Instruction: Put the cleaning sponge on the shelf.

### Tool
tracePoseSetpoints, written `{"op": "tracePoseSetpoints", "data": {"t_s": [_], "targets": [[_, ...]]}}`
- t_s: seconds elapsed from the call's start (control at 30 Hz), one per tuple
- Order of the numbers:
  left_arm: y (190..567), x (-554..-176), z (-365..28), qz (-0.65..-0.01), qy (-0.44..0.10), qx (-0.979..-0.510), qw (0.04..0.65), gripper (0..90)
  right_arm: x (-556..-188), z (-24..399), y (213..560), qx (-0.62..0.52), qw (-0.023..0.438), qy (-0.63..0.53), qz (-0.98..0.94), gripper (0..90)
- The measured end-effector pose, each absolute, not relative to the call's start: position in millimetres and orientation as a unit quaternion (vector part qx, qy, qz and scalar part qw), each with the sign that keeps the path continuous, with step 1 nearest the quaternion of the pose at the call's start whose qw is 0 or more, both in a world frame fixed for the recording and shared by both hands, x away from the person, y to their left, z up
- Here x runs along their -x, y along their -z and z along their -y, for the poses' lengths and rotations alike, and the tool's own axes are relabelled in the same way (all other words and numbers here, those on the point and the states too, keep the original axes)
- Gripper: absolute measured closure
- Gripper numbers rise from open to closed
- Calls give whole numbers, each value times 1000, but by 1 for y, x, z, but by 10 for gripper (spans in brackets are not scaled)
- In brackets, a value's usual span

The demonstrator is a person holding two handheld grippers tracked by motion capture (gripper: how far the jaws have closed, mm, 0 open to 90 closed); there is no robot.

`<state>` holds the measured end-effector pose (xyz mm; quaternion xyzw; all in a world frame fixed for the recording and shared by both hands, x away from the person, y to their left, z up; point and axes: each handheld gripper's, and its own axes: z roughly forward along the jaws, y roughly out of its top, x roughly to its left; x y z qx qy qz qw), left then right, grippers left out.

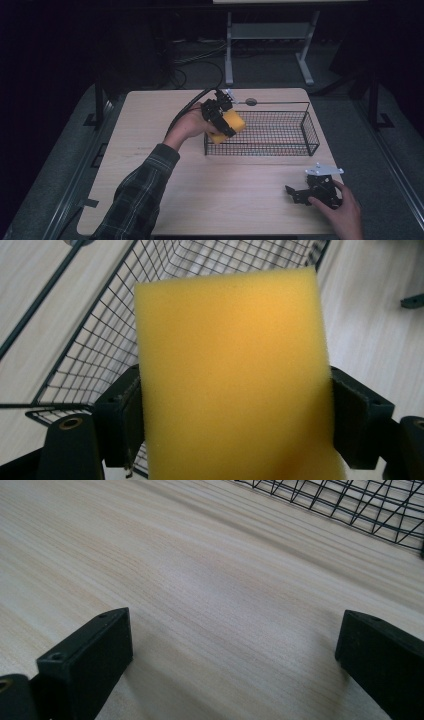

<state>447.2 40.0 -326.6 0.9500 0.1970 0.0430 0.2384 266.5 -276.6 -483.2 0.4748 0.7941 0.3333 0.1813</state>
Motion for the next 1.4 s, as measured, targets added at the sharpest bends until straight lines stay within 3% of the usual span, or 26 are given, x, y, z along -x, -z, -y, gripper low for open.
{"op": "tracePoseSetpoints", "data": {"t_s": [0.7,1.4], "targets": [[360,-485,-31,-193,-51,-950,240,215,-266,277,483,-475,181,-333,-794,12],[399,-494,-25,-198,-30,-957,211,213,-267,277,484,-474,181,-335,-794,12]]}}
